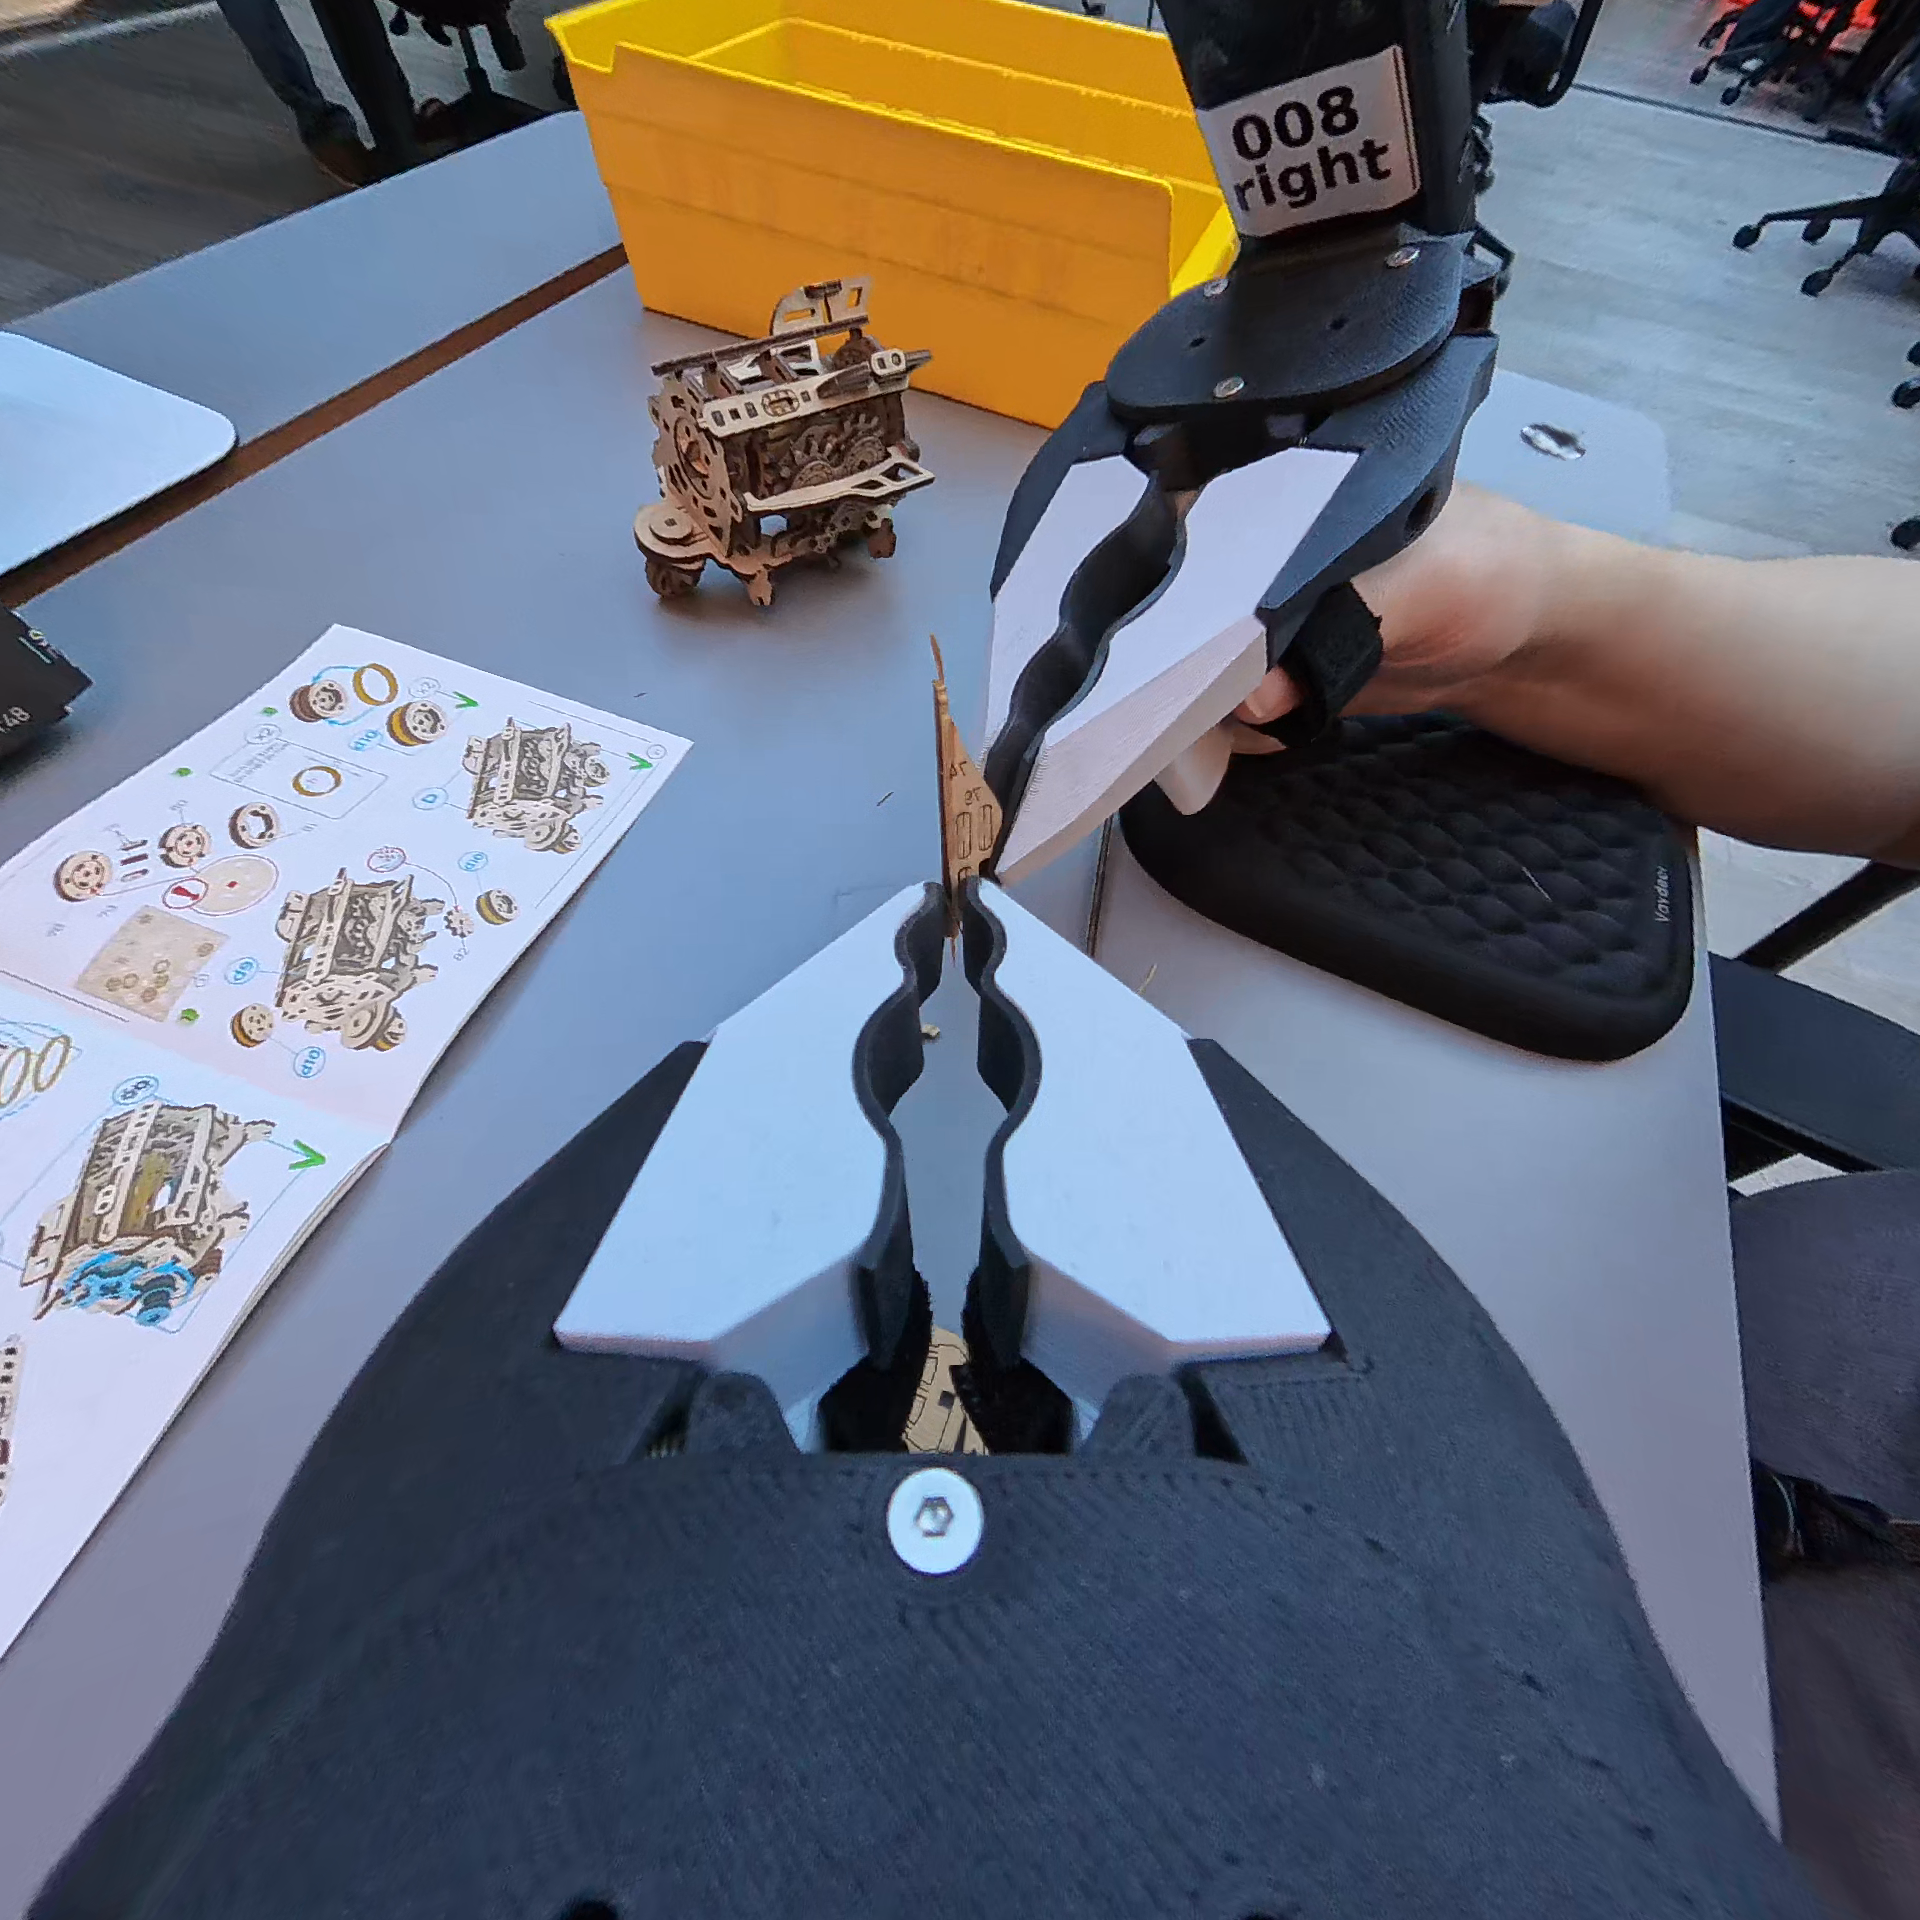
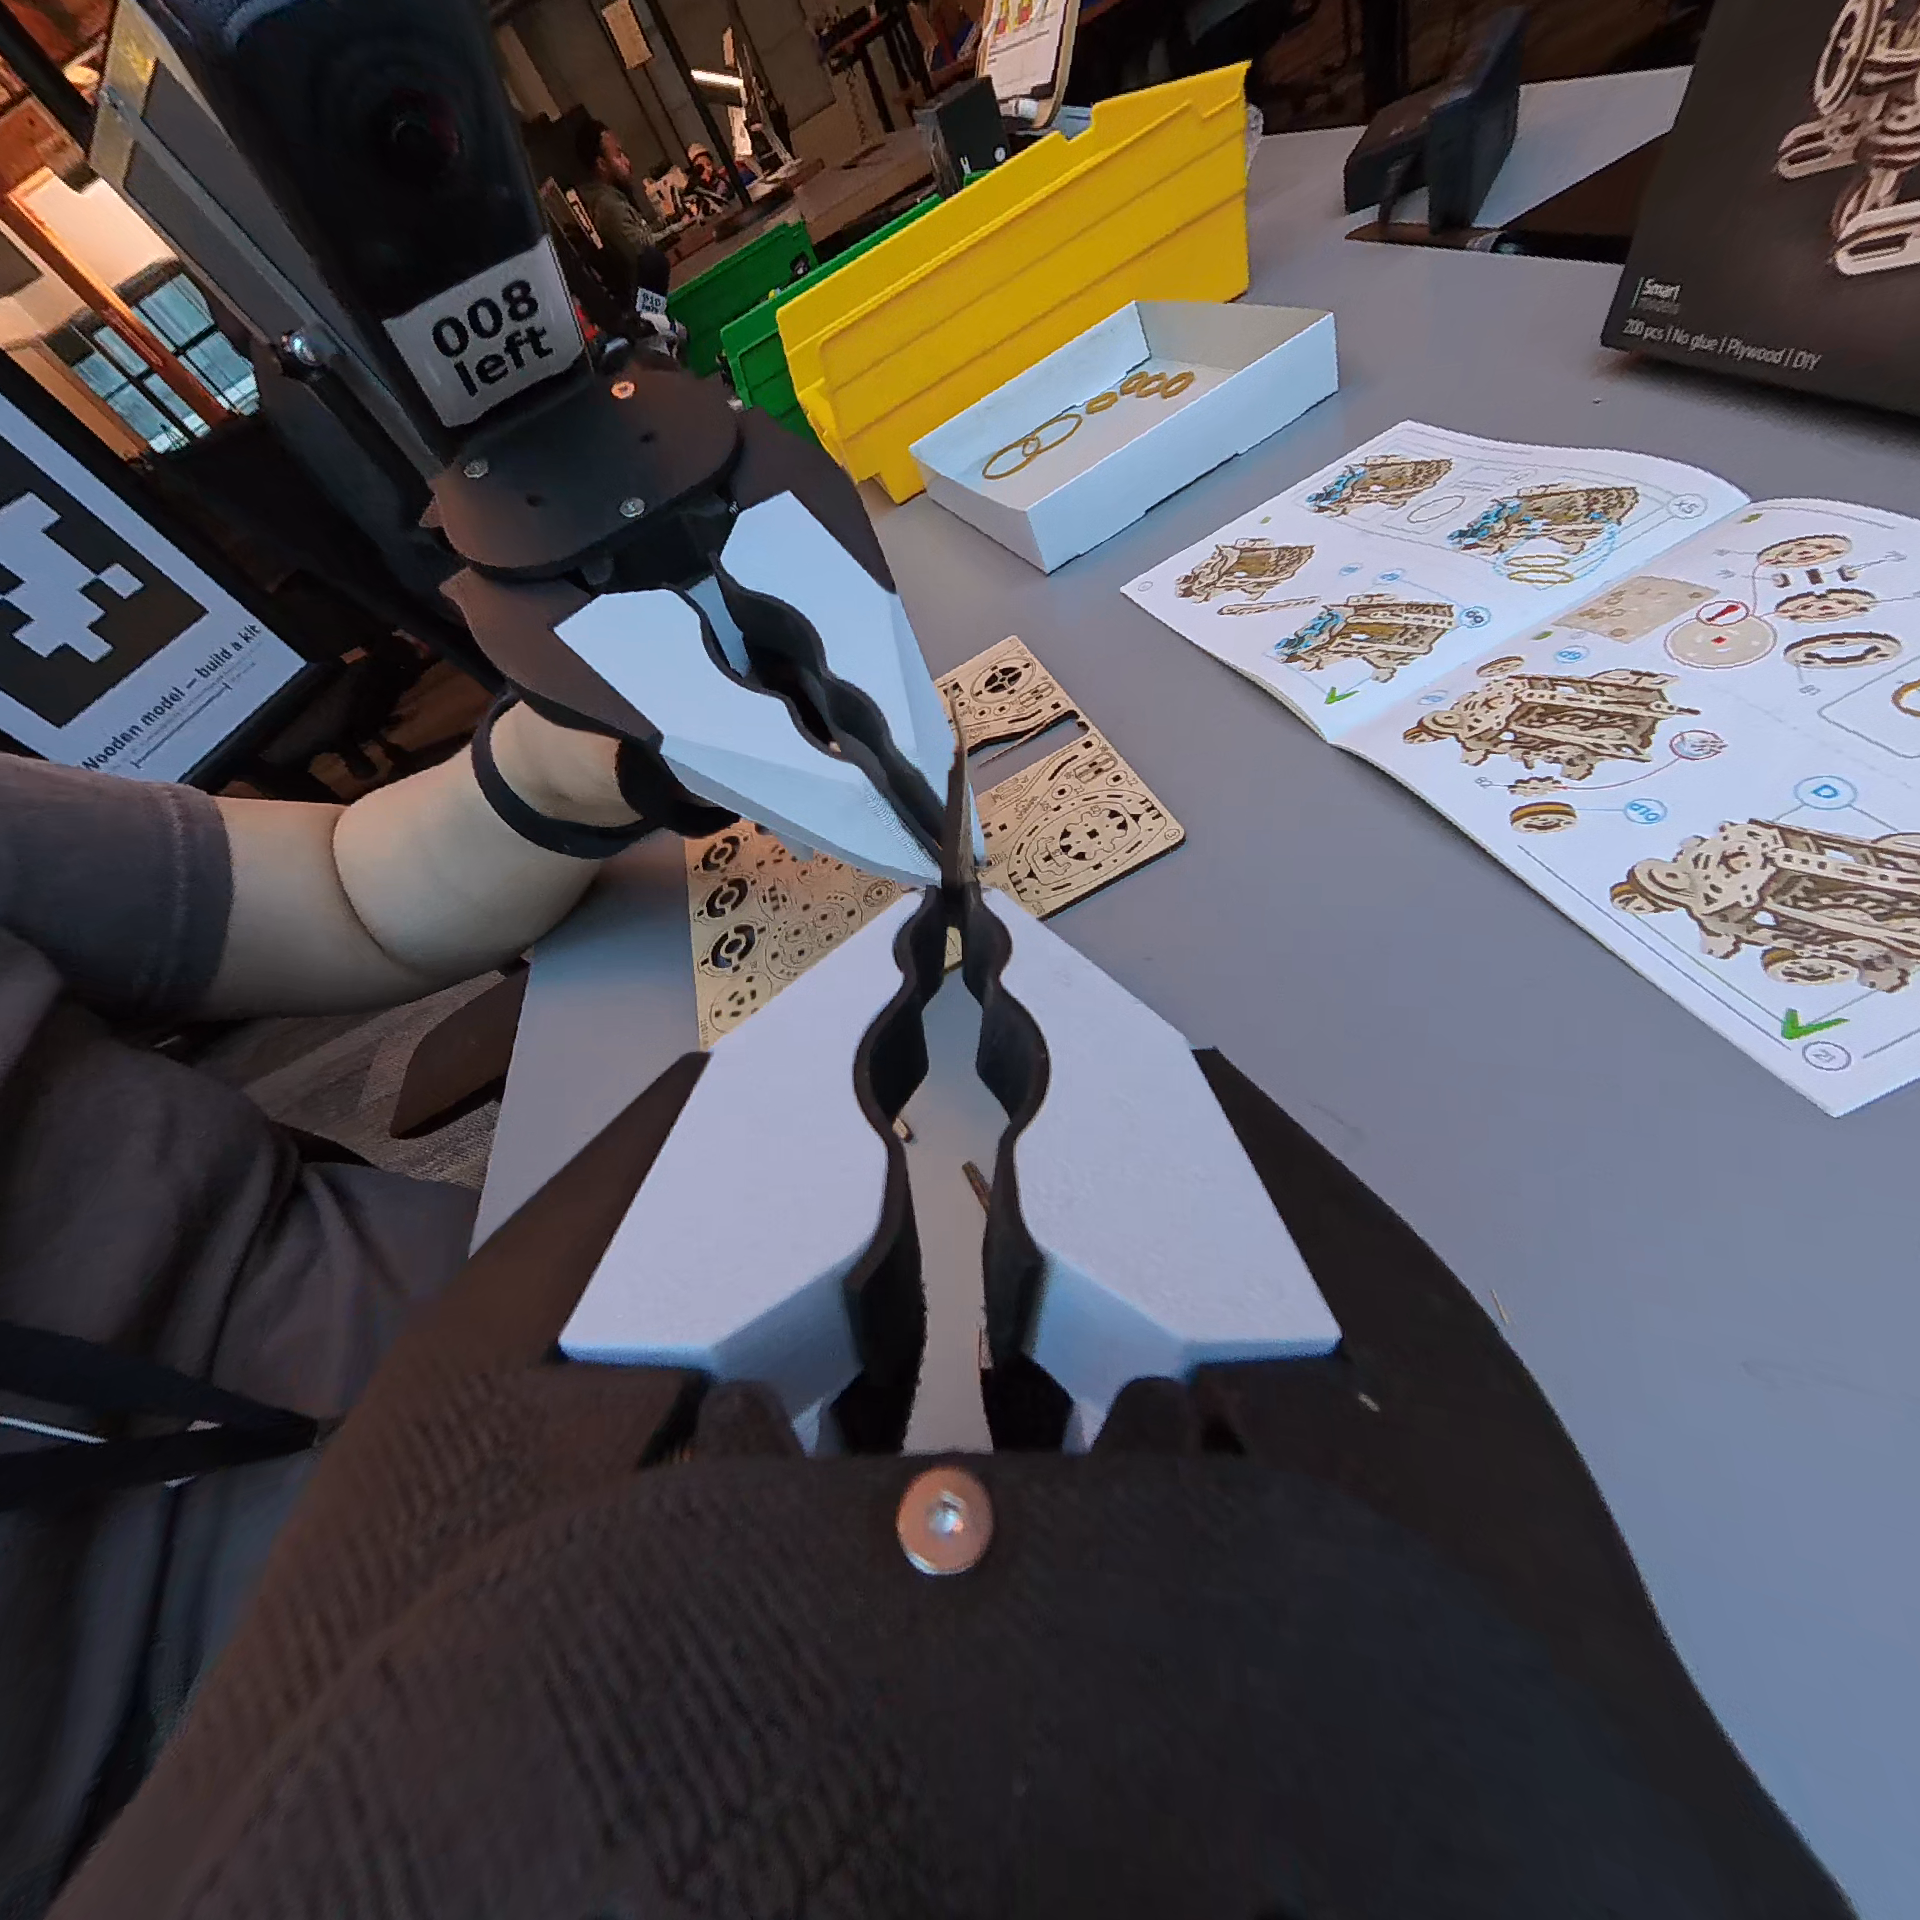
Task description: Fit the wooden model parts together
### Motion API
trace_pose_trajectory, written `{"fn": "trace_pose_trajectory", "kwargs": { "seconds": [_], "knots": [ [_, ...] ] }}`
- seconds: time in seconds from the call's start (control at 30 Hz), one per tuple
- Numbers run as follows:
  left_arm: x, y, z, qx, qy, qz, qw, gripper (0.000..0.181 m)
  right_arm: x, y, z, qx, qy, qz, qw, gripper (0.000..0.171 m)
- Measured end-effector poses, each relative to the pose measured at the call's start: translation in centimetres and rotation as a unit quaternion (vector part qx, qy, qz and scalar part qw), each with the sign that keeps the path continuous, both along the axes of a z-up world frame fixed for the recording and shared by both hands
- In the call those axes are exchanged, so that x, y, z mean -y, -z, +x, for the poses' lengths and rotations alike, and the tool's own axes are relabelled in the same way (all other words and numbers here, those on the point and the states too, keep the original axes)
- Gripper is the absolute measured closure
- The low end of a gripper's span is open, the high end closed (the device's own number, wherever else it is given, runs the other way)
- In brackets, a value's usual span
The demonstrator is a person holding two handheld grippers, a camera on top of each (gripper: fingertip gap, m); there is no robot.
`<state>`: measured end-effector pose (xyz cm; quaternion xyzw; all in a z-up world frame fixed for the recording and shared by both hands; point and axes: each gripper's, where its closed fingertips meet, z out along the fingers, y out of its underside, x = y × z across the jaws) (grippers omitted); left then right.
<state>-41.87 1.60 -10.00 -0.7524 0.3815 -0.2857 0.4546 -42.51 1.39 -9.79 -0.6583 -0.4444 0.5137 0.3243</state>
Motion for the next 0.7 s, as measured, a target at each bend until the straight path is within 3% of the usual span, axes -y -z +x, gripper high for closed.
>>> {"fn": "trace_pose_trajectory", "kwargs": {
  "seconds": [0.33, 0.57, 0.7],
  "knots": [
    [1.8, -1.3, 0.1, 0.070, 0.077, -0.017, 0.994, 0.180, 1.7, -1.3, -0.1, -0.057, -0.074, -0.016, 0.995, 0.170],
    [3.4, -2.3, 0.5, 0.154, 0.137, -0.105, 0.973, 0.181, 3.1, -2.1, 0.3, -0.089, -0.134, -0.053, 0.986, 0.170],
    [3.0, -1.9, 0.5, 0.128, 0.119, -0.090, 0.981, 0.181, 2.7, -2.1, 0.2, -0.090, -0.124, -0.073, 0.985, 0.163]
  ]
}}
